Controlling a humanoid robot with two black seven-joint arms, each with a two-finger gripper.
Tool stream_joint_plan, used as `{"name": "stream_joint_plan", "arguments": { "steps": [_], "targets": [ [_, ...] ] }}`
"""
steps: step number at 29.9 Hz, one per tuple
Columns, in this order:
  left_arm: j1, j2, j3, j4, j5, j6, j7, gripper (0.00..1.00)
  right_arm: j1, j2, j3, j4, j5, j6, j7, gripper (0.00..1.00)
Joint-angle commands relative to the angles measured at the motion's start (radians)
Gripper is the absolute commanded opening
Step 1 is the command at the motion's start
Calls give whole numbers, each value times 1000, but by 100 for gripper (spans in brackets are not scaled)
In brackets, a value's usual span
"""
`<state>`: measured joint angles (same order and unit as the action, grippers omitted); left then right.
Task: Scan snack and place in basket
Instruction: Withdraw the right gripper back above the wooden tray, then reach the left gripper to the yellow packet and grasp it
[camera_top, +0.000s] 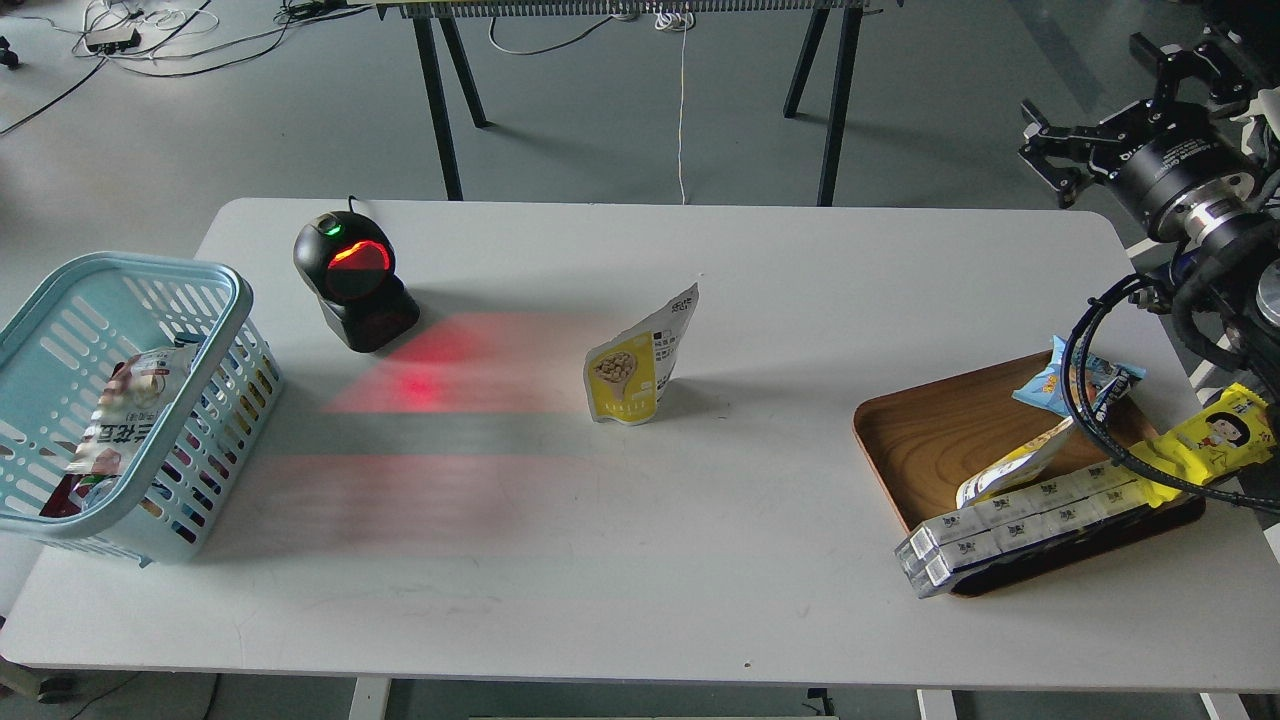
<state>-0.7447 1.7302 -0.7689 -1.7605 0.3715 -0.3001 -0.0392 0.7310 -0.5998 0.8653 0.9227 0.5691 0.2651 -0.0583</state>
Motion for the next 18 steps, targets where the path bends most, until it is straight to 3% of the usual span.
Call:
{"name": "stream_joint_plan", "arguments": {
  "steps": [1, 6, 9, 18],
  "targets": [
    [-67, -15, 0, 0, 124, -80, 10, 100, -34, 5, 0, -4, 2, 43, -2, 97],
    [-122, -208, 0, 0, 467, -151, 21, 100, -93, 6, 0, -4, 2, 63, 0, 97],
    [-140, -346, 2, 0, 668, -189, 50, 100, -110, 5, 0, -4, 0, 66, 0, 98],
    [-133, -659, 57, 0, 1122, -189, 62, 100, -116, -15, 6, -2, -2, 62, 0, 98]
  ]
}}
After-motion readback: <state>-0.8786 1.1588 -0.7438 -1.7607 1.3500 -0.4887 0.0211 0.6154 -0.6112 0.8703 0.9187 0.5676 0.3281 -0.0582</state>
